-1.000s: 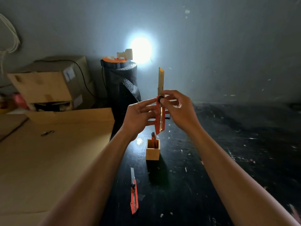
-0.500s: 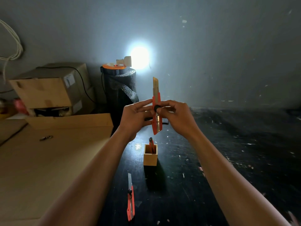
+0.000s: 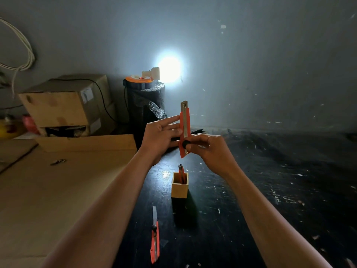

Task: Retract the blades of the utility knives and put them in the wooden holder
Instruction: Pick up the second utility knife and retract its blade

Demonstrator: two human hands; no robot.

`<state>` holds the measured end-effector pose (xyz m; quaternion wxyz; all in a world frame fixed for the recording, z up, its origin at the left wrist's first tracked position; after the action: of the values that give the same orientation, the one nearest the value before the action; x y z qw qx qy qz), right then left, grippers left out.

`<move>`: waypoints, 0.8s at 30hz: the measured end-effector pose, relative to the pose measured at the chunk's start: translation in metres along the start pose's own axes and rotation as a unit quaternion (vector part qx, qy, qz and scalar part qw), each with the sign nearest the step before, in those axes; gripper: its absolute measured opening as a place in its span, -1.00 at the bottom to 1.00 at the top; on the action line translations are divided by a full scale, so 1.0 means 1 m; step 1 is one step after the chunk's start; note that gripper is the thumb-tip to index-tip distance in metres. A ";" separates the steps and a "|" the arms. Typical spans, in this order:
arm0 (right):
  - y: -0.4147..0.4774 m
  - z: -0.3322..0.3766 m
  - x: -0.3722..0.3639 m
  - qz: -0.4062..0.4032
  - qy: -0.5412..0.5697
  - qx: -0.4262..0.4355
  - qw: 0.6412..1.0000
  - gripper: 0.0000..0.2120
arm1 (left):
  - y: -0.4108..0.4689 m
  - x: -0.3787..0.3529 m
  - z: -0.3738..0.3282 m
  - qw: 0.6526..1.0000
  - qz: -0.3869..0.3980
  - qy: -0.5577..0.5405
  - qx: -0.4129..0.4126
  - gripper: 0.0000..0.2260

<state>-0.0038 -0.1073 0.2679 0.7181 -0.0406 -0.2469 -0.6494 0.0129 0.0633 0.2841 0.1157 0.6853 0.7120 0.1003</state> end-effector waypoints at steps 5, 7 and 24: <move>0.001 0.001 -0.001 -0.008 0.012 0.005 1.000 -0.82 | 0.003 0.000 -0.004 1.000 -0.003 0.012 -0.003 -0.62; 0.002 0.002 -0.002 -0.029 0.031 0.009 0.999 -0.81 | 0.005 -0.001 -0.006 1.000 -0.007 0.012 -0.004 -0.62; 0.002 0.002 0.002 -0.012 0.012 0.015 1.000 -0.79 | 0.003 -0.006 -0.009 1.000 -0.005 0.014 -0.007 -0.61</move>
<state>-0.0022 -0.1075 0.2713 0.7134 -0.0192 -0.2489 -0.6547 0.0136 0.0575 0.2937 0.1111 0.6794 0.7163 0.1139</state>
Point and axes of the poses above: each hand's wrist, its own y-axis towards the middle knuckle, its own x-axis out of the back of the hand, z = x × y, the point moved 4 cm from there along y, towards the middle knuckle, and after that the axes turned 8 degrees about -x, right-handed, at the moved point
